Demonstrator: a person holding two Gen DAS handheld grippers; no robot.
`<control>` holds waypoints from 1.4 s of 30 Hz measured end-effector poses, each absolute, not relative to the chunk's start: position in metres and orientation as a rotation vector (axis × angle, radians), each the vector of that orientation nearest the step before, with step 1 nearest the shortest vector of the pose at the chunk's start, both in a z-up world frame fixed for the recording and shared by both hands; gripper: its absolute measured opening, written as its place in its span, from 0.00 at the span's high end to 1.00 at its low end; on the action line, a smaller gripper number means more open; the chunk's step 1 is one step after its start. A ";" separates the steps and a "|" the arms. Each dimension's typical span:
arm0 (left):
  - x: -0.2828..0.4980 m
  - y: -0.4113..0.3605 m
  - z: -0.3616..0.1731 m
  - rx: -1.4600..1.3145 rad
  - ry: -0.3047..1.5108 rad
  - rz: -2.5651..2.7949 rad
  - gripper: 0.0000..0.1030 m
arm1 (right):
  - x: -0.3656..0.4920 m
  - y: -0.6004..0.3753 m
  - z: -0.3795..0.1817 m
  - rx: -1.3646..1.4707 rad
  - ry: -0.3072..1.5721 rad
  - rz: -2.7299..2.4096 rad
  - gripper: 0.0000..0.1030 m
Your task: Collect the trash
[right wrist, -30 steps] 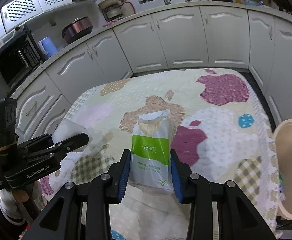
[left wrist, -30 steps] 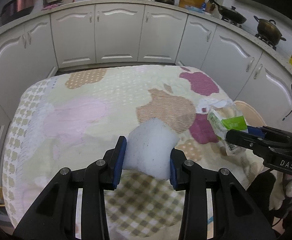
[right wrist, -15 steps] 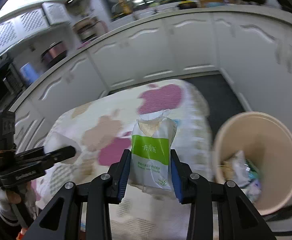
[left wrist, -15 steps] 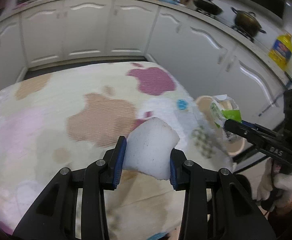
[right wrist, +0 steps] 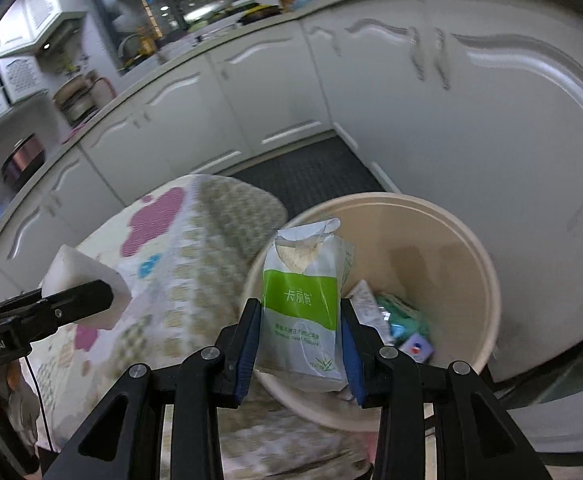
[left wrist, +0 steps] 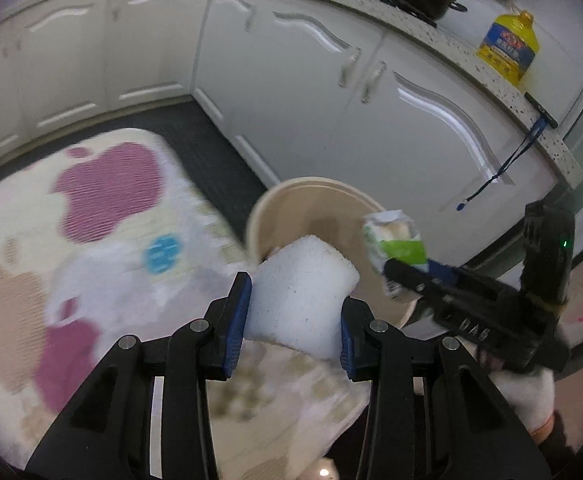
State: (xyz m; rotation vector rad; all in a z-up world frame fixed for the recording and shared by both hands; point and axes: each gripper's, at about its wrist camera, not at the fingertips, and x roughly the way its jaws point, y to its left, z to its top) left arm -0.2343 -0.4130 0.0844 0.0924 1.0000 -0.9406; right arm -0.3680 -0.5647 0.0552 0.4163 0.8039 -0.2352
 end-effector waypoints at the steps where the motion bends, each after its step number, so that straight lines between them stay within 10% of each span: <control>1: -0.233 -0.424 0.082 0.090 1.009 -0.952 0.63 | -0.369 -0.570 0.053 0.414 0.808 -0.252 0.63; 11: -0.219 -0.480 0.045 0.039 1.093 -1.010 0.48 | -0.388 -0.601 0.042 0.412 0.806 -0.341 0.42; 42: -0.265 -0.392 0.103 0.094 0.779 -0.762 0.47 | -0.397 -0.526 0.091 0.362 0.646 -0.326 0.35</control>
